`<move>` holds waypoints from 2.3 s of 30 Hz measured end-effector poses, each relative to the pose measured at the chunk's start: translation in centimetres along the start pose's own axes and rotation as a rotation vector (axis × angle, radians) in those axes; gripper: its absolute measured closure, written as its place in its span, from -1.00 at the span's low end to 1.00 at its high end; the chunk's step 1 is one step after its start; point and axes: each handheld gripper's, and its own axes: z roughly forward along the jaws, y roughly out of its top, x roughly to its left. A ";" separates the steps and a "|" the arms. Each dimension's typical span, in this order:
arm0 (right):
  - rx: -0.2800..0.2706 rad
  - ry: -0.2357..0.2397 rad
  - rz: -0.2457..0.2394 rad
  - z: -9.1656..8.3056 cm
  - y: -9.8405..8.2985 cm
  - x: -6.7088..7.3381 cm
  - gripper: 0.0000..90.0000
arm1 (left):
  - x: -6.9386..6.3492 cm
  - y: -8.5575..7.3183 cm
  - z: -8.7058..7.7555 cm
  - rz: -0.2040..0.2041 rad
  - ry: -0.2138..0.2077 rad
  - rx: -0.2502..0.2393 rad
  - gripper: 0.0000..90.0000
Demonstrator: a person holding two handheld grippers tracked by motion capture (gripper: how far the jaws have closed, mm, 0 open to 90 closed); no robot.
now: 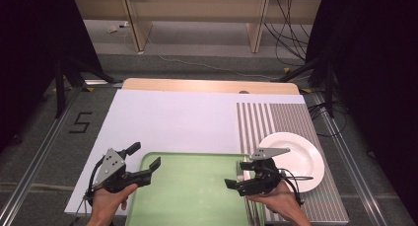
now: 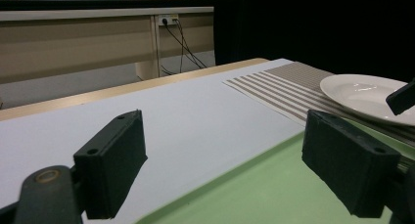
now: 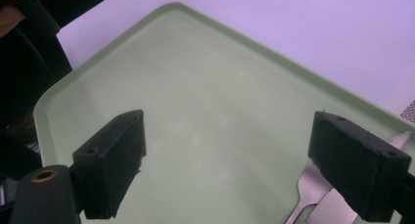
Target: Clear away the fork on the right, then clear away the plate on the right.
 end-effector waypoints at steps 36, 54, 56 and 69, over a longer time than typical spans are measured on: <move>-0.124 -0.088 0.088 -4.7 -0.5 -3.2 -0.67 | 0.1 0.1 -0.2 0.006 0.006 0.002 -0.64; -0.168 -0.194 0.144 -6.9 -1.2 -5.5 -0.67 | -0.1 0.0 -0.6 0.017 -0.002 0.000 -0.64; -0.166 -0.202 0.159 -7.2 -1.4 -5.8 -0.67 | -0.1 0.0 -0.6 0.016 -0.003 -0.002 -0.64; -0.228 -0.231 0.231 -8.7 -2.6 -7.7 -0.67 | 0.0 0.1 -0.7 0.013 0.001 -0.004 -0.64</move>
